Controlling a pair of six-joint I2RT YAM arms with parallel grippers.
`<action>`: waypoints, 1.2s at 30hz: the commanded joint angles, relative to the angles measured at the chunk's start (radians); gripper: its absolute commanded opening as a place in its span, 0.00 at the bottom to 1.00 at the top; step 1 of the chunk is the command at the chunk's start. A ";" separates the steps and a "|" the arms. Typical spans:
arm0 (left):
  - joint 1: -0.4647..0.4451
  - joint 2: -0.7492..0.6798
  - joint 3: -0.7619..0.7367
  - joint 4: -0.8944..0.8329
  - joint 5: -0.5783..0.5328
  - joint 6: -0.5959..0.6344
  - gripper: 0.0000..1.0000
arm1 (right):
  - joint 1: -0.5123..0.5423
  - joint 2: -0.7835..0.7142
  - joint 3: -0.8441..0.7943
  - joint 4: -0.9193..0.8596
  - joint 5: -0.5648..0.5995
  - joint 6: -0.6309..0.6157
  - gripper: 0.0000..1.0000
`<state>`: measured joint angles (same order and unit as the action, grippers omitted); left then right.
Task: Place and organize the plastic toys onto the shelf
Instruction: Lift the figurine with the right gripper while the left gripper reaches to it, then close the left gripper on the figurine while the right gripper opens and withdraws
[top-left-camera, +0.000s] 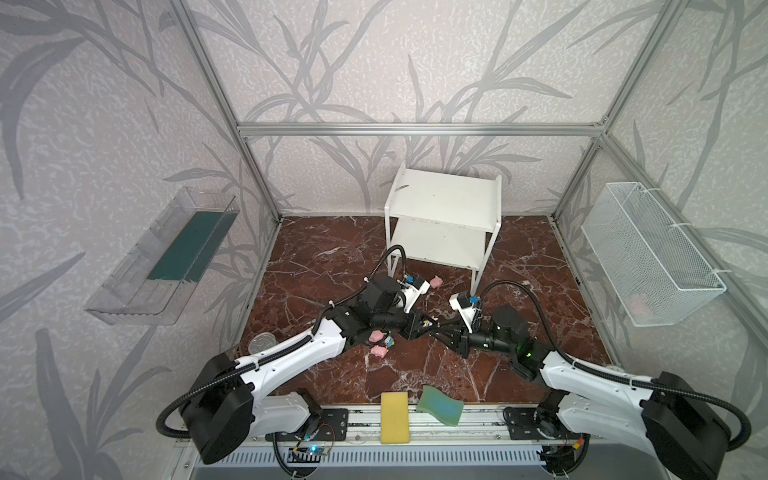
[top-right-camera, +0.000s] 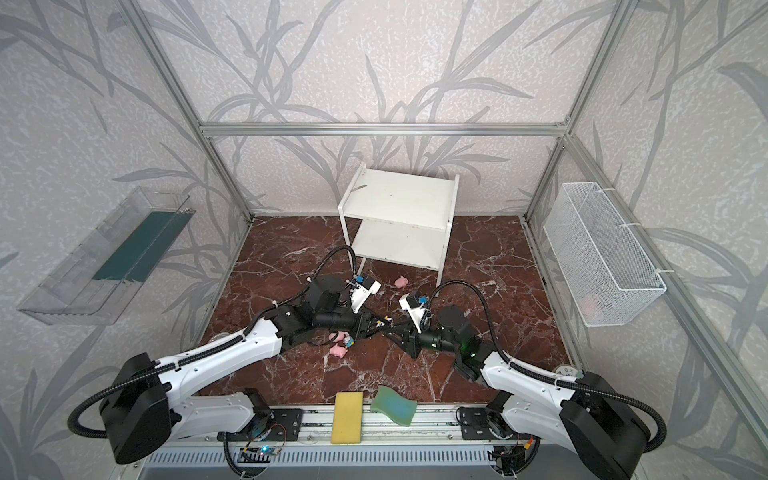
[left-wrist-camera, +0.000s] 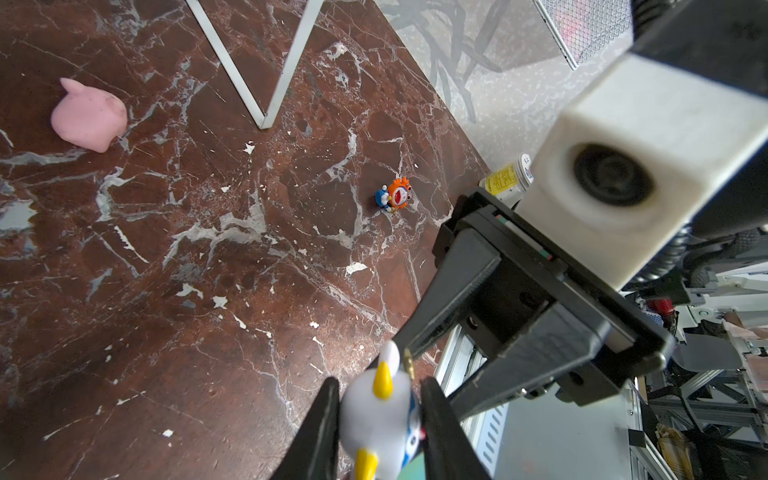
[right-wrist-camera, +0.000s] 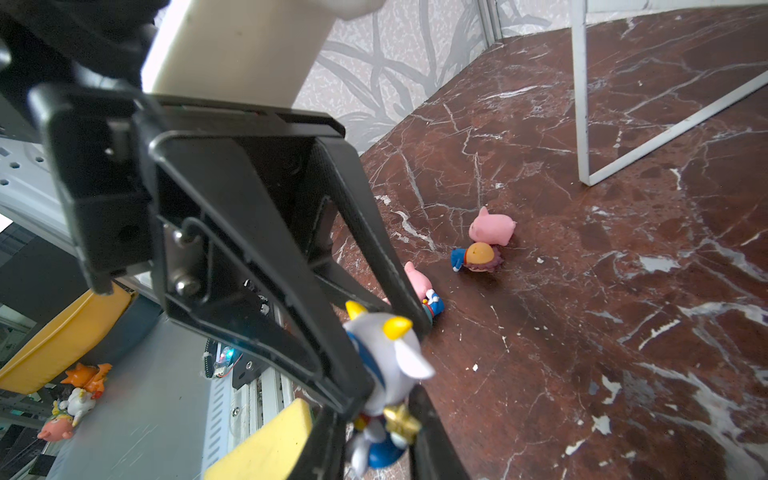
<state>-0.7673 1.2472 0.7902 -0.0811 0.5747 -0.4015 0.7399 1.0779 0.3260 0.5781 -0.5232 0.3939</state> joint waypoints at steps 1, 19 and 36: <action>0.003 0.006 0.022 -0.013 0.013 0.011 0.25 | 0.010 -0.026 -0.005 0.041 0.010 -0.018 0.25; 0.003 -0.001 0.117 -0.144 -0.230 0.144 0.21 | 0.014 -0.179 -0.024 -0.244 0.129 -0.064 0.72; -0.024 0.162 0.348 -0.193 -0.104 0.594 0.23 | 0.013 -0.523 0.009 -0.672 0.375 -0.163 0.84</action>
<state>-0.7788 1.4151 1.0977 -0.2550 0.4297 0.0528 0.7498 0.5461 0.3073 -0.0322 -0.1501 0.2638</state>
